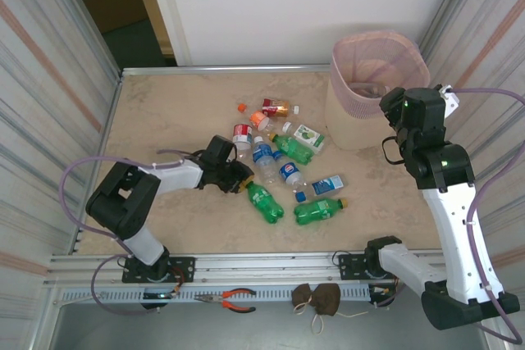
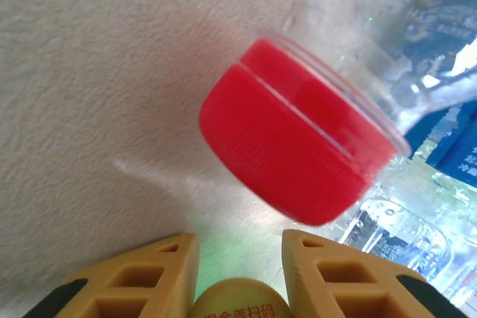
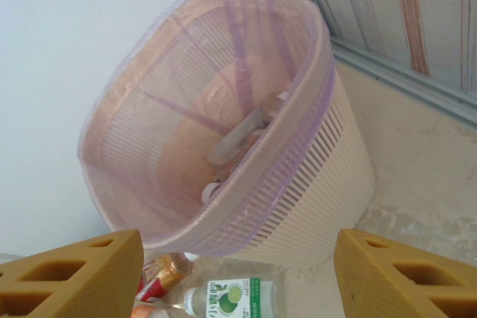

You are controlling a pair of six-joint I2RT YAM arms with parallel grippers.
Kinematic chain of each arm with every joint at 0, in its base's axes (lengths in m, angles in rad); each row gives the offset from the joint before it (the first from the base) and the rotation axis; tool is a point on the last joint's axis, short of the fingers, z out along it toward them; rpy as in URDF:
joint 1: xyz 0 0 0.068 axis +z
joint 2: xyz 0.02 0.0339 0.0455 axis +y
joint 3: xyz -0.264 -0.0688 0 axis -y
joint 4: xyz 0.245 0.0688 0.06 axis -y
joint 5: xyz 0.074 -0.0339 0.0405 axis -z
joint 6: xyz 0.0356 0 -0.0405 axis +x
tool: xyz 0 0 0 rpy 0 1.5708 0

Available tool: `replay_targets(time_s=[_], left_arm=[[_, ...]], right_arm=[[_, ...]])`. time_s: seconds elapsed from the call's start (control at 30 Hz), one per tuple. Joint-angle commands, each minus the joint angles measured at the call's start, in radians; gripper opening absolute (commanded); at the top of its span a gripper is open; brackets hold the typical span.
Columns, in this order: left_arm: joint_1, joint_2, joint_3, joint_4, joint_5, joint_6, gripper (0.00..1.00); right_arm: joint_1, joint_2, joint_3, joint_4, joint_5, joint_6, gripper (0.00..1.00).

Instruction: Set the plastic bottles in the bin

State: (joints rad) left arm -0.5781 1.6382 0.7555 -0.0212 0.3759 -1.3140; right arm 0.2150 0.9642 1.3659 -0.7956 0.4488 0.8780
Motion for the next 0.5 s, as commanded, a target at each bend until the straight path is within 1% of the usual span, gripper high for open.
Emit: replay_targets(time_s=[0.0,0.1,0.2,0.27,0.33,0.47], left_arm=[[-0.002,-0.062,-0.008,-0.02,-0.014,0.01,0.28],[-0.003,-0.112,0.006,-0.06,-0.035,0.068,0.27],[-0.002,-0.185,0.037,-0.127,-0.07,0.162,0.26],[0.0,-0.235,0.066,-0.168,-0.091,0.238,0.26],[0.003,-0.296,0.088,-0.198,-0.118,0.31,0.25],[0.022,-0.413,0.107,-0.187,-0.117,0.439,0.22]], right_arm=[[0.007,-0.016,0.03,-0.012,0.016,-0.022,0.67],[0.008,-0.03,0.02,0.008,-0.02,-0.058,0.67],[0.009,-0.062,-0.027,0.083,-0.113,-0.134,0.66],[0.009,-0.088,-0.065,0.143,-0.201,-0.195,0.66],[0.009,-0.114,-0.105,0.213,-0.322,-0.262,0.66],[0.009,-0.154,-0.176,0.336,-0.551,-0.357,0.67]])
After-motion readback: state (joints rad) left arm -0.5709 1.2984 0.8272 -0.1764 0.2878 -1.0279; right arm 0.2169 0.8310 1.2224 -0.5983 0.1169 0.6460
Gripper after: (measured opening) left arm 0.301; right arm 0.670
